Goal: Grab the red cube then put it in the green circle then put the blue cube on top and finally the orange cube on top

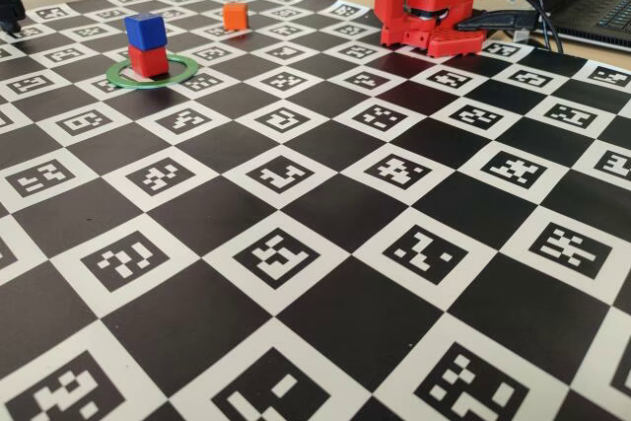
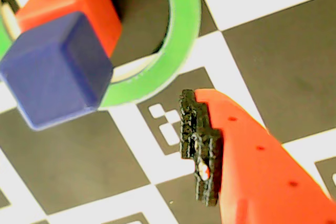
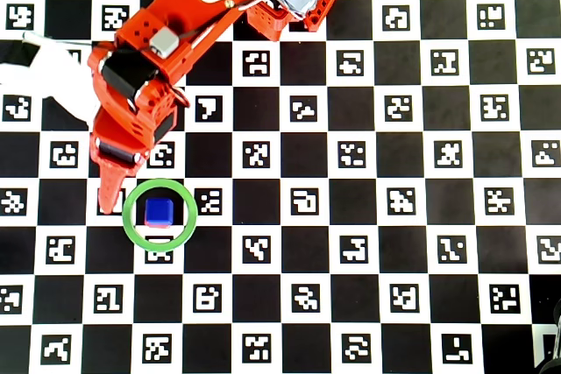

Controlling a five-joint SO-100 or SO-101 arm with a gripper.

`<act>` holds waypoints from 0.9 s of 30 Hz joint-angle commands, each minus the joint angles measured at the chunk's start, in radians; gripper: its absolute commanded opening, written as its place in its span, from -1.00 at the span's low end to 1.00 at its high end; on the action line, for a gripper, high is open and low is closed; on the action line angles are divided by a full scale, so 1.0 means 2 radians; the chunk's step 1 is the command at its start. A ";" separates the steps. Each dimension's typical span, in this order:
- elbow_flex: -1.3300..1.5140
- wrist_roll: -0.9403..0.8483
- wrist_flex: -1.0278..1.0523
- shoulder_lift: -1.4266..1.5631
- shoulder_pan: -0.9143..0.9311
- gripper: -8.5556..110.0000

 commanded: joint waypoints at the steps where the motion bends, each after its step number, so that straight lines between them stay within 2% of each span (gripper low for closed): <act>1: -0.008 0.036 0.019 0.054 0.019 -0.01; 11: 0.054 0.049 0.006 0.077 0.083 -0.03; 27: 0.199 -0.043 -0.094 0.098 0.162 -0.05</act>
